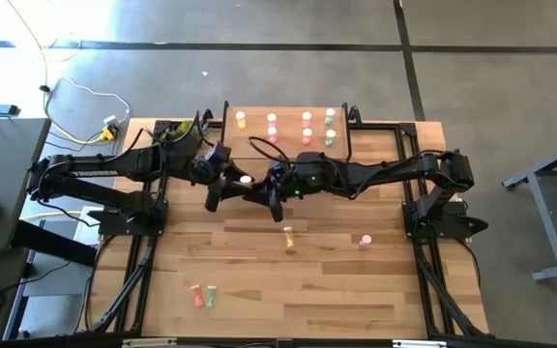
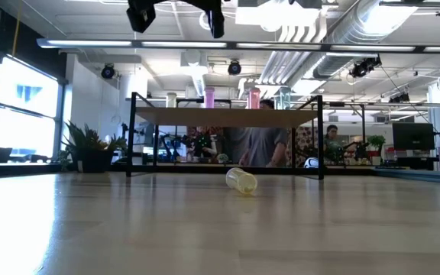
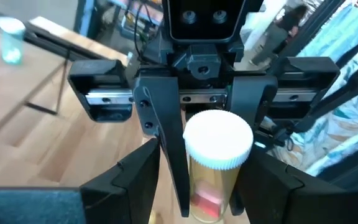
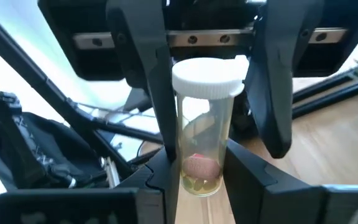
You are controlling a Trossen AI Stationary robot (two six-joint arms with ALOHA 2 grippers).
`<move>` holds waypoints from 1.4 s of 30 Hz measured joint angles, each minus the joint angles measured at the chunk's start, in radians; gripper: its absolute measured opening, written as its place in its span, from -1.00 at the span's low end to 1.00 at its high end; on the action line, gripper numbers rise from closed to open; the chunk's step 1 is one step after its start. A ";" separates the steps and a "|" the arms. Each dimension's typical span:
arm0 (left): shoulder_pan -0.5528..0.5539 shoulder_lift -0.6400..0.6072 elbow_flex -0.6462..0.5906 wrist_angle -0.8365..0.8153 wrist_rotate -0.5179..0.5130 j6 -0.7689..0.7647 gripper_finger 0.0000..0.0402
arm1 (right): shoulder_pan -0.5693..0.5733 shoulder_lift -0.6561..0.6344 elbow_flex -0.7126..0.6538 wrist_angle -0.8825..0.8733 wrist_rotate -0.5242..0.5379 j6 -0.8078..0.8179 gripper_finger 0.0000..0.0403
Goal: Pick and place medicine bottles onto shelf by color
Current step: Put the bottom yellow pill bottle on the shelf
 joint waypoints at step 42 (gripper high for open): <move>0.048 -0.026 -0.002 0.101 0.004 0.032 -0.60 | -0.028 -0.002 0.002 0.105 0.003 -0.029 -0.54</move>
